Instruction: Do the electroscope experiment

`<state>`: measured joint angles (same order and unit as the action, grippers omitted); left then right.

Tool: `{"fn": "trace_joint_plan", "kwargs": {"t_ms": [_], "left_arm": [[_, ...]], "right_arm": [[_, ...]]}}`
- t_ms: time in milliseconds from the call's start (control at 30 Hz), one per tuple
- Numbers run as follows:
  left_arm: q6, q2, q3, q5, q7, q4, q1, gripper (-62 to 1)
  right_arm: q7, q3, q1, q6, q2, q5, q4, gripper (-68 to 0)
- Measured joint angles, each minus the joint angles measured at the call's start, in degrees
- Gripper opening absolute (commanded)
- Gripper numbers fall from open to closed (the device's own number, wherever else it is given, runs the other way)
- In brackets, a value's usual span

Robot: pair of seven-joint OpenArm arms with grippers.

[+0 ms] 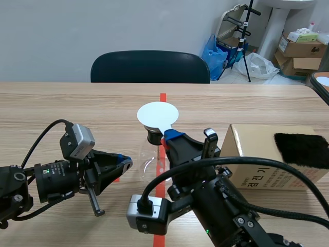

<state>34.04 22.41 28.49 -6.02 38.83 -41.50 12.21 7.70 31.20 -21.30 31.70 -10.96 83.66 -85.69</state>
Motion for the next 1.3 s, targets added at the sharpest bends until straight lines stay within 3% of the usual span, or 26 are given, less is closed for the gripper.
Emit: {"fn": "trace_joint_plan", "kwargs": {"t_ms": [333,533,1033,1300], "left_arm": [[0.0,0.0,0.0,0.0,0.0,0.0,0.0,-57.9],[0.0,0.0,0.0,0.0,0.0,0.0,0.0,-57.9],[0.0,0.0,0.0,0.0,0.0,0.0,0.0,-57.9],[0.0,0.0,0.0,0.0,0.0,0.0,0.0,-57.9]], "right_arm": [[-1.4,0.0,0.0,0.0,0.0,0.0,0.0,-66.2],[-8.1,0.0,0.0,0.0,0.0,0.0,0.0,-66.2],[-31.0,0.0,0.0,0.0,0.0,0.0,0.0,-66.2],[-35.5,0.0,0.0,0.0,0.0,0.0,0.0,-66.2]]}}
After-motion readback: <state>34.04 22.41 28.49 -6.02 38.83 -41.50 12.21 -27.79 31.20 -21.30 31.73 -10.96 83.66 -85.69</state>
